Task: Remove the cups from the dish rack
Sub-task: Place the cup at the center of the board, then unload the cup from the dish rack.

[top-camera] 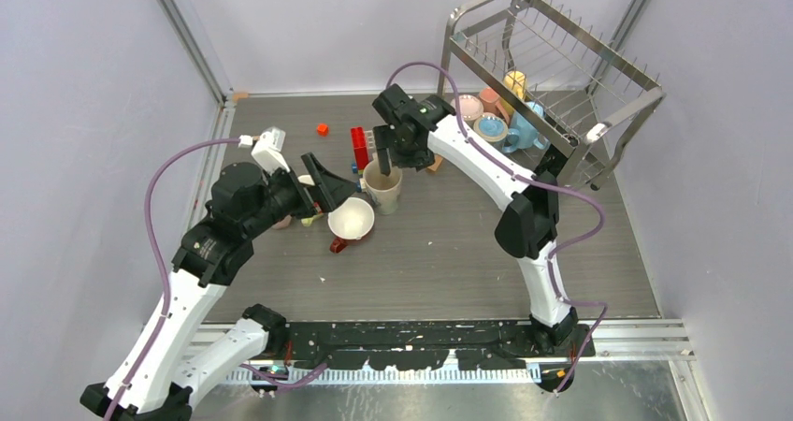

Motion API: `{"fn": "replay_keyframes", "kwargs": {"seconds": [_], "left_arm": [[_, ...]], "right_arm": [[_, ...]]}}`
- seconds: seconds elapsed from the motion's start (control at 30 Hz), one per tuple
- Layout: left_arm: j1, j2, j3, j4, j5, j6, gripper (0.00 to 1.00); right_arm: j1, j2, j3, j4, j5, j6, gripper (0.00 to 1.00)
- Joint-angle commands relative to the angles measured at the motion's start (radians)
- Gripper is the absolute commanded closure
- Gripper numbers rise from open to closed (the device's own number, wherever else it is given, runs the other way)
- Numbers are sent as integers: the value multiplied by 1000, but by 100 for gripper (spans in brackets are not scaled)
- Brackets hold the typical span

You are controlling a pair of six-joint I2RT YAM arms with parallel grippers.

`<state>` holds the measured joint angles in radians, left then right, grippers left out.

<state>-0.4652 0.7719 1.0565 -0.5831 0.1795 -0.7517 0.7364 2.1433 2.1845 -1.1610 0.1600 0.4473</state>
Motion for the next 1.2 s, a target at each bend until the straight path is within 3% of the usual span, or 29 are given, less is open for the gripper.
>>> {"fn": "replay_keyframes", "kwargs": {"seconds": [0.0,0.1,0.13,0.17,0.2,0.43,0.73,1.17], "left_arm": [[-1,-4,12,55,25,6,0],[-1,-8,11,61,32,10,0],[-1,-10,11,66,35,12,0],[-1,-10,11,70,40,16,0],[-1,-10,13,73,44,20,0],[-1,-5,10,113,67,26,0],[-26,45,9,126,41,45,0],[-342,336,63,296,-239,94,0]], "right_arm": [[22,-117,63,-19,34,-3,22],[30,-152,91,-29,37,1,19],[34,-164,100,-29,38,0,15],[39,-177,112,-30,40,2,3],[46,-188,125,-34,42,3,1],[73,-275,244,-62,60,5,0],[80,-475,212,10,80,33,0],[81,-858,-42,194,137,26,0]]}}
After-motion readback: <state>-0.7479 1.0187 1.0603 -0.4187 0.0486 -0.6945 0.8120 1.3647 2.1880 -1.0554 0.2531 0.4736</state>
